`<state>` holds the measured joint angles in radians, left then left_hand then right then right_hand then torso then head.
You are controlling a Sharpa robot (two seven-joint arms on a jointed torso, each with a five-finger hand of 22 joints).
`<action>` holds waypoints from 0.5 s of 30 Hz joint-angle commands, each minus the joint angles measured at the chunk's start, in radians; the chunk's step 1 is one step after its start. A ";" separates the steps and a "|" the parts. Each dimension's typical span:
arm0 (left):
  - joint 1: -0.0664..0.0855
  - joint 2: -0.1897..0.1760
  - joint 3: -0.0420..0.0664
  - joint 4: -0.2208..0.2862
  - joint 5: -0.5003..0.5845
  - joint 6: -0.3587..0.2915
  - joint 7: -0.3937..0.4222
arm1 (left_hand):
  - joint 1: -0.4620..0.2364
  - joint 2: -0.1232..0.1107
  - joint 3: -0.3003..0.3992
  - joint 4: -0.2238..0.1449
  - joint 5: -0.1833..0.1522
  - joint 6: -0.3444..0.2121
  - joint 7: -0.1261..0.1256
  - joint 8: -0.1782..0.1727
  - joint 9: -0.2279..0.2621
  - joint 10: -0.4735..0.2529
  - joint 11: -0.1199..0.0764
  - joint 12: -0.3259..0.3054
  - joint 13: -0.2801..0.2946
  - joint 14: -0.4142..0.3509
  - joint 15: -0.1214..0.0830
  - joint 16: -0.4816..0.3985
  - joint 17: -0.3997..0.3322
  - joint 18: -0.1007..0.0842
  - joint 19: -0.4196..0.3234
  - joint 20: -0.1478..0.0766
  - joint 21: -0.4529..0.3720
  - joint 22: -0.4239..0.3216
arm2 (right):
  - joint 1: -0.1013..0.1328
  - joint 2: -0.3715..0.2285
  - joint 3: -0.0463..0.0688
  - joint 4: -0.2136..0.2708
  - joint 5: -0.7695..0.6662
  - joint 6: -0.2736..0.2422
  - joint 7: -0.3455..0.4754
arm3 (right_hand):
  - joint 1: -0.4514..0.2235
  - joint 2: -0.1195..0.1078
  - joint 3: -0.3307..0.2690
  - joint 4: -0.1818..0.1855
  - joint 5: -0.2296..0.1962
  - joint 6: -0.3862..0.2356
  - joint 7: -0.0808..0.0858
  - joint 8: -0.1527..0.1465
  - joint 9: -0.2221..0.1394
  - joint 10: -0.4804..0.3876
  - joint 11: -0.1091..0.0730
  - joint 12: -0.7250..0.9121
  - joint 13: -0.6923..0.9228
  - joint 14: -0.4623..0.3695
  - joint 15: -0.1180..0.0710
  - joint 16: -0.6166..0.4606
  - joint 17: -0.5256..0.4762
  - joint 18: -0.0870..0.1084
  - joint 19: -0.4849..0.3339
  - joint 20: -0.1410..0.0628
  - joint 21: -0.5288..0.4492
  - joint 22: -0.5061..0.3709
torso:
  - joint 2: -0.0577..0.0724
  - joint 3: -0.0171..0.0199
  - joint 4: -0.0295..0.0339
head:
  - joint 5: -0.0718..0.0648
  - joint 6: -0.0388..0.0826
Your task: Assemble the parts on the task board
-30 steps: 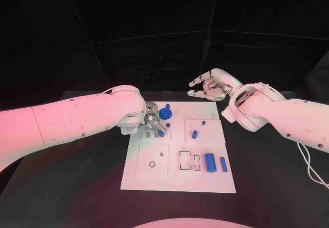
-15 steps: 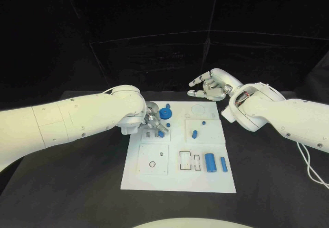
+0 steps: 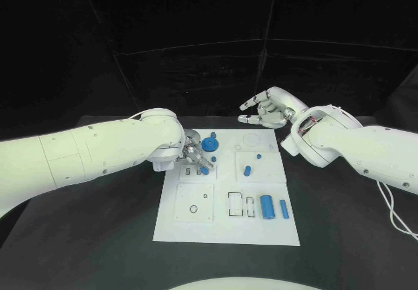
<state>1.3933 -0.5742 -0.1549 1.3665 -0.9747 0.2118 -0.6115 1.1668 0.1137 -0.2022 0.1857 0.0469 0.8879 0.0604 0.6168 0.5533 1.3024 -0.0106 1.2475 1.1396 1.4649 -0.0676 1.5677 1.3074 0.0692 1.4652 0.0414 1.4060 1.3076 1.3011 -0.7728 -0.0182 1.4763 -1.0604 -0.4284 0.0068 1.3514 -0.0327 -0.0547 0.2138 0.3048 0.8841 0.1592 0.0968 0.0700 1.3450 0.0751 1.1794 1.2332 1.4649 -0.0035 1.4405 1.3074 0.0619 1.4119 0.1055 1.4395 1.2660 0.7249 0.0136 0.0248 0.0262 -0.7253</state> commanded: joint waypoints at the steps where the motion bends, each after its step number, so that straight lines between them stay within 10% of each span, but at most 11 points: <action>1: 0.001 -0.005 0.000 0.003 -0.004 0.003 0.003 | -0.017 0.004 -0.012 0.010 0.001 0.003 0.000 0.005 0.003 0.007 -0.001 0.007 0.002 0.106 -0.007 0.003 0.263 -0.016 0.023 -0.009 0.003 0.012 | 0.002 0.000 0.001 0.000 -0.003 0.004 0.008 | 0.006 0.005 -0.006 -0.002 0.006 0.005 0.002 0.005 0.001 -0.006 -0.003 -0.006 -0.001 0.059 -0.002 -0.005 0.053 0.002 -0.007 -0.003 -0.005 -0.001 | 0.000 0.0001 0.0004 | 0.000 0.001; 15: 0.001 -0.027 0.000 0.014 -0.004 0.008 -0.004 | -0.068 0.008 -0.062 0.056 0.000 0.016 -0.009 0.012 0.014 0.023 -0.009 0.021 0.022 0.106 -0.014 0.003 0.263 -0.019 0.028 -0.015 0.011 0.026 | 0.002 0.000 0.001 -0.002 -0.003 0.006 0.008 | 0.005 0.006 -0.006 -0.001 0.006 0.005 0.002 0.005 0.001 -0.006 -0.003 -0.007 -0.002 0.059 -0.002 -0.005 0.053 0.002 -0.007 -0.003 -0.005 -0.002 | 0.000 0.0000 0.0000 | 0.000 0.000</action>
<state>1.3933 -0.6002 -0.1549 1.3773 -0.9749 0.2122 -0.6144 1.1097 0.1218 -0.2571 0.2407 0.0469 0.8987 0.0497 0.6248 0.5657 1.3190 -0.0201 1.2628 1.1603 1.4650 -0.0749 1.5677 1.3074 0.0692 1.4657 0.0338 1.4106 1.3076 1.3011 -0.7732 -0.0183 1.4738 -1.0605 -0.4271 0.0070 1.3514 -0.0327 -0.0547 0.2138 0.3047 0.8840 0.1592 0.0968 0.0699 1.3450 0.0751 1.1794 1.2323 1.4649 -0.0035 1.4405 1.3074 0.0620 1.4119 0.1055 1.4395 1.2652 0.7248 0.0134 0.0248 0.0260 -0.7250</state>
